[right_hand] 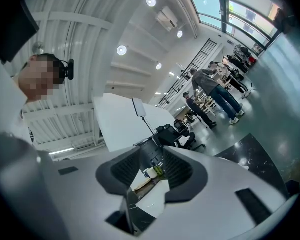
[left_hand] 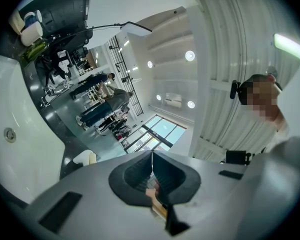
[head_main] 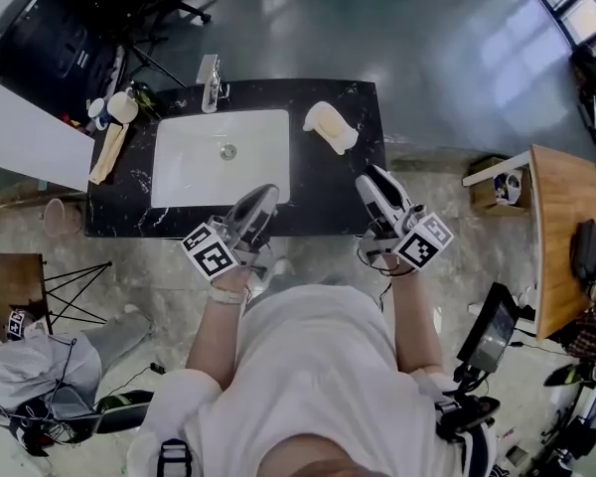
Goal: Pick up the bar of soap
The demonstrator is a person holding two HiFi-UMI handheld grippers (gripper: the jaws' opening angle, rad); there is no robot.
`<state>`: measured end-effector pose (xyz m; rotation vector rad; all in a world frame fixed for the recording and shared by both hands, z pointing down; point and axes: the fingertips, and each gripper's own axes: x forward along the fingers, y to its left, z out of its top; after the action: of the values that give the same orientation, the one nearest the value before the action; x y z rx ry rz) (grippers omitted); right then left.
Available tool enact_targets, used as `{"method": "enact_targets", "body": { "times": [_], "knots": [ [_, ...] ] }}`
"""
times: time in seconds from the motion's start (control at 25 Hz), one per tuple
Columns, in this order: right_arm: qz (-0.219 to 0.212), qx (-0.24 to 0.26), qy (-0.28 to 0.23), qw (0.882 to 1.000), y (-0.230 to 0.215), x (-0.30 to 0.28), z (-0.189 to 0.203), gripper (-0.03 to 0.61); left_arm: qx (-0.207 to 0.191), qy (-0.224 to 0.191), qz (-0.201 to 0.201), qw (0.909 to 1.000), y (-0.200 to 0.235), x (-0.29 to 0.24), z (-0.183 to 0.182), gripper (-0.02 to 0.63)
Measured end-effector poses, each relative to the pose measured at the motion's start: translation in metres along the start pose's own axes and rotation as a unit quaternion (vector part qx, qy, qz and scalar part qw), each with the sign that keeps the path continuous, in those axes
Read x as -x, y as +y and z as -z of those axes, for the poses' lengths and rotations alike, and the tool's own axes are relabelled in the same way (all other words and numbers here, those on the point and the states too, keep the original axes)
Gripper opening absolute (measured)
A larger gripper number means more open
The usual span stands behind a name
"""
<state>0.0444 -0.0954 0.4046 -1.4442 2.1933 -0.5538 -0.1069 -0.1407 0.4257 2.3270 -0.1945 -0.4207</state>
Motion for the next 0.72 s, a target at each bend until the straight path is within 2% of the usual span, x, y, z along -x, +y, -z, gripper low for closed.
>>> {"method": "enact_targets", "body": {
  "times": [0.72],
  "knots": [
    [-0.010, 0.000, 0.029, 1.000, -0.045, -0.003, -0.025, 0.141, -0.009, -0.007, -0.035, 0.9993, -0.003, -0.036, 0.009, 0.008]
  ]
}}
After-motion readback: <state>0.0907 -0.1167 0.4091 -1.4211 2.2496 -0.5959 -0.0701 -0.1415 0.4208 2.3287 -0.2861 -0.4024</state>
